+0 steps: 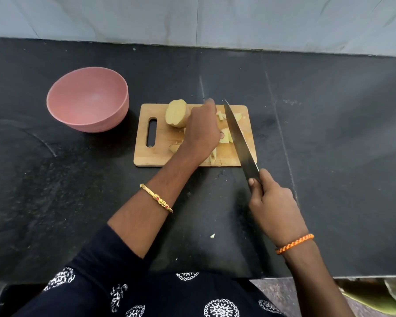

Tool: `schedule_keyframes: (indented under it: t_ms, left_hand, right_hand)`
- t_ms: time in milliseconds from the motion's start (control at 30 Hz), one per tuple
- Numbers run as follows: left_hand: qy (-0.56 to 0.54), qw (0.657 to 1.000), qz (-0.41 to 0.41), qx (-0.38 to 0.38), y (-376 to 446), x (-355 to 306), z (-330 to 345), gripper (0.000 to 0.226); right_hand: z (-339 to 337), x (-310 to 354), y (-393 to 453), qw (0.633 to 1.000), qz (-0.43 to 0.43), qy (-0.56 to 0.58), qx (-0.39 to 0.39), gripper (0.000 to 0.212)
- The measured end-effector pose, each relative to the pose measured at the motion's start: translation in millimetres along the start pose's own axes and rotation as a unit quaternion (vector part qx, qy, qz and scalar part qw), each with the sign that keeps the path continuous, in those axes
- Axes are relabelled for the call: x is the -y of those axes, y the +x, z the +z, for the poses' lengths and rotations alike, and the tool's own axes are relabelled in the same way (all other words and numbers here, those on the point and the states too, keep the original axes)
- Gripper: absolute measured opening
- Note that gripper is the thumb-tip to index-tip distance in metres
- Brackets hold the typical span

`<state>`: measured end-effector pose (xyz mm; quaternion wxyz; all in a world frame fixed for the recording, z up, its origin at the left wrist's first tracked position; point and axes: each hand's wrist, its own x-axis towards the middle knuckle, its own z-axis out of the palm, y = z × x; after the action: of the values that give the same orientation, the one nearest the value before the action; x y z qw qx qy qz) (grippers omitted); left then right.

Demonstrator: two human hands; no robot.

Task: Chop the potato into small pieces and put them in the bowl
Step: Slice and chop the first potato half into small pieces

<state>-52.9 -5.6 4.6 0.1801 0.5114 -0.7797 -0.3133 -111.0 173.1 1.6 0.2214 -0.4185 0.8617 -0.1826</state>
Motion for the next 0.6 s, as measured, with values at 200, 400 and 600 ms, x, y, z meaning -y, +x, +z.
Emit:
schedule_keyframes:
  t_ms: [200, 400, 600]
  left_hand:
    - [-0.014, 1.000, 0.009, 0.002, 1, 1, 0, 0.051]
    - [-0.028, 0.999, 0.017, -0.003, 0, 5, -1, 0.061]
    - [-0.028, 0.999, 0.027, -0.012, -2, 6, -2, 0.058]
  right_hand:
    - [5, 2, 16, 1.000, -0.003, -0.012, 0.007, 0.015]
    - [4, 8, 23, 0.999, -0.012, -0.004, 0.033, 0.012]
    - [0, 12, 27, 0.996, 0.009, -0.035, 0.087, 0.011]
